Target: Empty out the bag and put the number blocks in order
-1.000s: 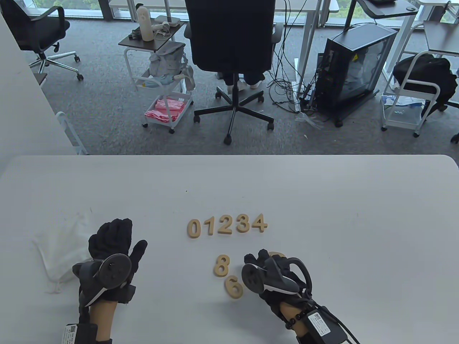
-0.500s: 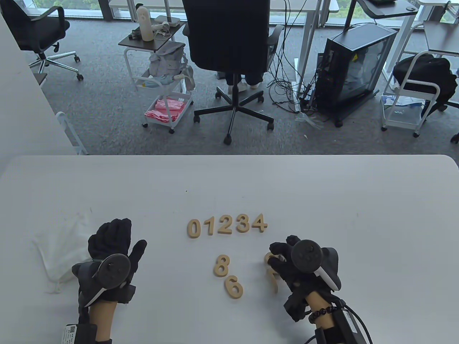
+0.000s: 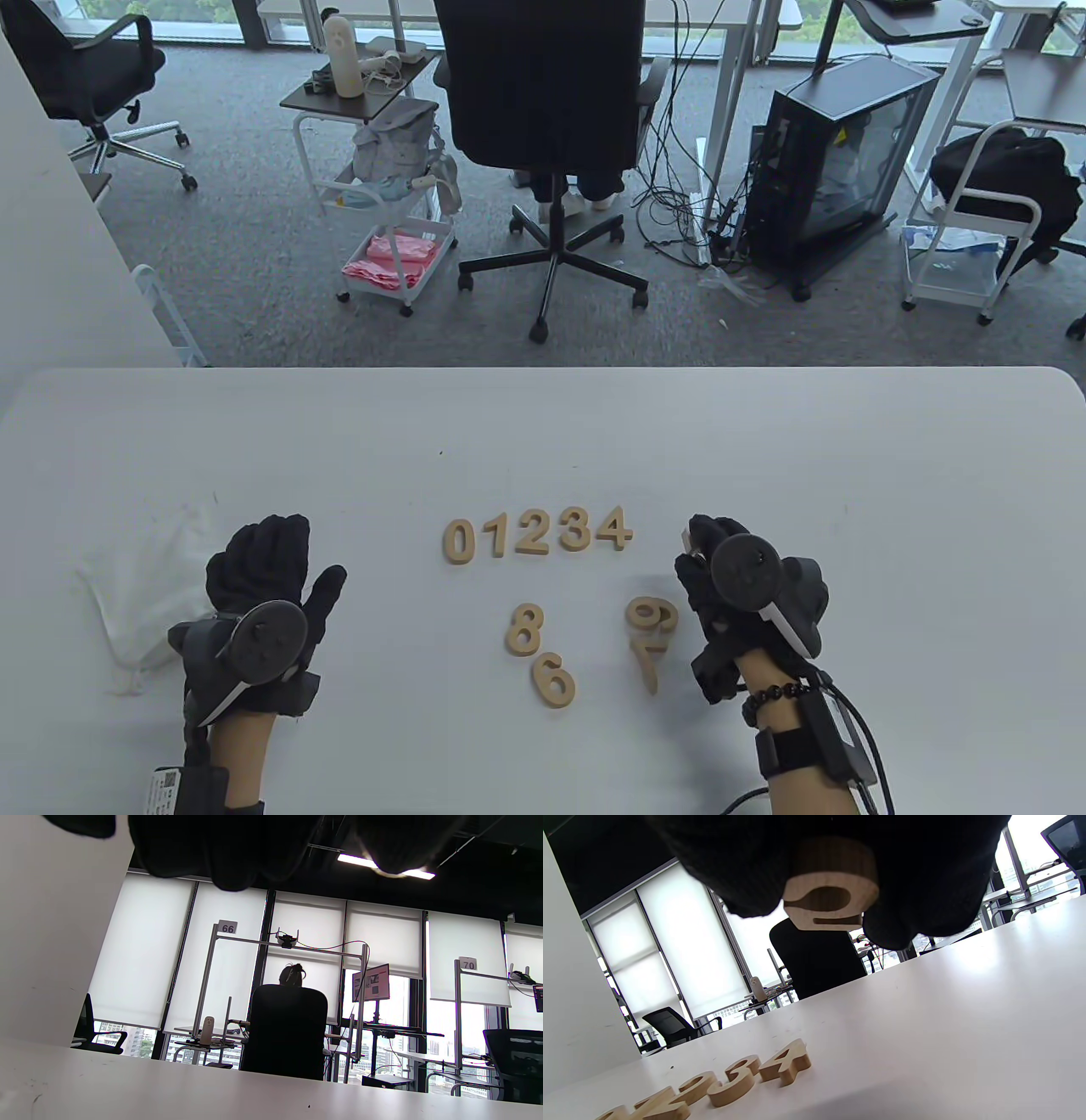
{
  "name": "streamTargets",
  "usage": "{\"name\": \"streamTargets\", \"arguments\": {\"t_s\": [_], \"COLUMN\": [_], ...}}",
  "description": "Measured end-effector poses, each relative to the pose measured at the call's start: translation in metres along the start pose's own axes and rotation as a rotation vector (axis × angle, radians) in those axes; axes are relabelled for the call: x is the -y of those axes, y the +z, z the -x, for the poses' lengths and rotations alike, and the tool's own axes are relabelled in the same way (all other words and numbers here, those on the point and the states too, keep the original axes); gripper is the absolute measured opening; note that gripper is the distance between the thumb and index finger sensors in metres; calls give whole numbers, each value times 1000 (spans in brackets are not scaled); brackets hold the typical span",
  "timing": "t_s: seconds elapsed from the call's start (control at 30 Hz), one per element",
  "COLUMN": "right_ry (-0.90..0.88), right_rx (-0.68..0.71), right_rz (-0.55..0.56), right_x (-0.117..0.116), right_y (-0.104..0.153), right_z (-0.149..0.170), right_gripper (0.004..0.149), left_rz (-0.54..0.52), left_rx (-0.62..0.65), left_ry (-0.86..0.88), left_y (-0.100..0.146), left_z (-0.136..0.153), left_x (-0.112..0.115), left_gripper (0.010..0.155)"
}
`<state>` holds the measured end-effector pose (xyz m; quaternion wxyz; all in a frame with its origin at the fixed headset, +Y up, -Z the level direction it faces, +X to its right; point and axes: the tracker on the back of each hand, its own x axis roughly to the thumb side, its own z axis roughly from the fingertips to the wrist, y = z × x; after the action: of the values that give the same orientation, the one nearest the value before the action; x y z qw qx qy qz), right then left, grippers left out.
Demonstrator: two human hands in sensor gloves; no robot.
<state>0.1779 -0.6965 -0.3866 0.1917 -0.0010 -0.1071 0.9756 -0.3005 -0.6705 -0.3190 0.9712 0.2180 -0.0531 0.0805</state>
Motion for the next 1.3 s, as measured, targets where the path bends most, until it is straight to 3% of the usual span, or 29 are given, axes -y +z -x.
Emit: {"name": "streamTargets", "arguments": {"t_s": [0.27,0.53,0.87,1.3], "right_ry": [148,281,336,405], "right_rx": [-20,-57,-59,1], "right_rz": [-121,-241,-359,-482], "right_x": [-24,-62,-96,-100], "right_y": [-52,-82,-93,-91], "right_z": [-14,-23,-28,-31], "right_gripper": [51,48,49,59], "left_rz": [3,2,17,18], "left_rx": [-3,-7,-7,-7], "left_ry": [-12,-20,-28,-31], "left_y": [0,0,-1,-2], "left_z": [0,0,0,-1], "left_x": [0,-1,1,0], "left_gripper": [73,73,74,74]}}
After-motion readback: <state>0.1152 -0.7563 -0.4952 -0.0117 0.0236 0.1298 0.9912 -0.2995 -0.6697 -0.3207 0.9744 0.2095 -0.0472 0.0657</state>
